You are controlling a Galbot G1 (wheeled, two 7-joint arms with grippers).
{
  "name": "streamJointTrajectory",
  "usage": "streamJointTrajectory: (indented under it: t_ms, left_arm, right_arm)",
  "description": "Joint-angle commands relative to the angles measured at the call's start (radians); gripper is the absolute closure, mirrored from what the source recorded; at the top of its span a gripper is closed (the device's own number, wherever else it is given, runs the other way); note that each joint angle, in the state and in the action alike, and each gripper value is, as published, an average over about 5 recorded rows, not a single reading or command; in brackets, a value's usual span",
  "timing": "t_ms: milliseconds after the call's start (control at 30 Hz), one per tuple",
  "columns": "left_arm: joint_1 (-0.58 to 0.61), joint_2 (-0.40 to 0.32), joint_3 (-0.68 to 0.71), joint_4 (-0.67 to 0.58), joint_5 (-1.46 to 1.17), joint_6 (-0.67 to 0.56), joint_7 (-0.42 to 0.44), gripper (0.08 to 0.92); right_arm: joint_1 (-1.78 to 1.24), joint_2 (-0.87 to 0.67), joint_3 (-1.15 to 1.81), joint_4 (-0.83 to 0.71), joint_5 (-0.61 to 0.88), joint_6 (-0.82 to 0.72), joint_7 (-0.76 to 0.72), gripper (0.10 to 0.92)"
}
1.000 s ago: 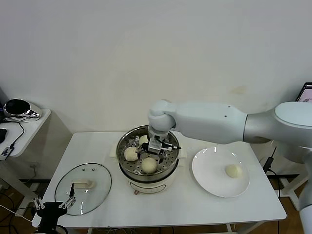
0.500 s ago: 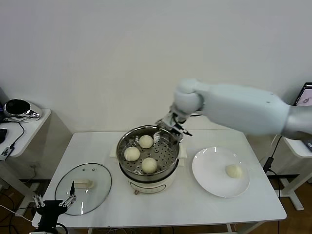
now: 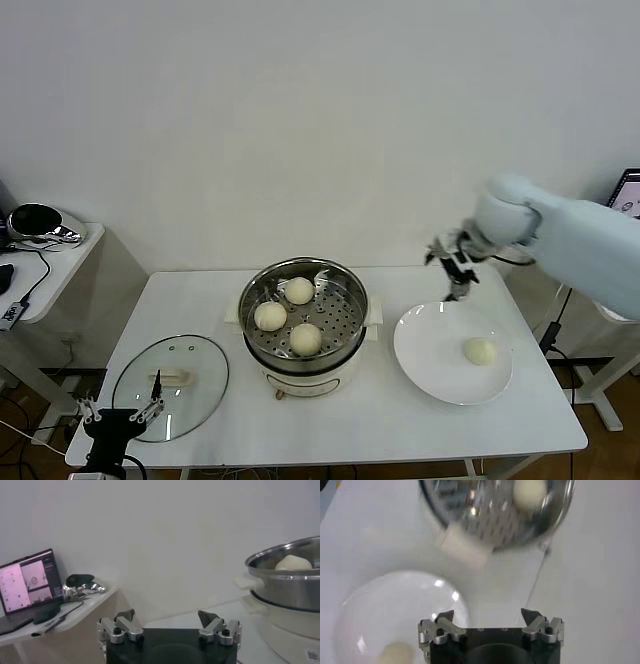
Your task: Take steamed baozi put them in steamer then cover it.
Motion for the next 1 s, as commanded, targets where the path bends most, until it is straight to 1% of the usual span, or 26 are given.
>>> streamJointTrajectory:
  t_ms: [33, 400, 1000]
  left_arm:
    - [0.001, 0.001, 0.000, 0.004, 0.002, 0.001, 0.001, 0.177]
    - [0.016, -0.006, -0.006, -0.002, 0.008, 0.001, 0.000, 0.177]
    - [0.018, -0.006, -0.013, -0.007, 0.006, -0.002, 0.001, 0.177]
  right_arm:
    - [-0.315, -0.159, 0.235, -0.043, -0.133, 0.035, -0.020, 0.203]
    - [-0.572, -0.091, 0.448, -0.164, -0.240, 0.064, 0.001, 0.203]
    - [-0.636, 0.049, 0.502, -0.295, -0.254, 0.079, 0.039, 0.213]
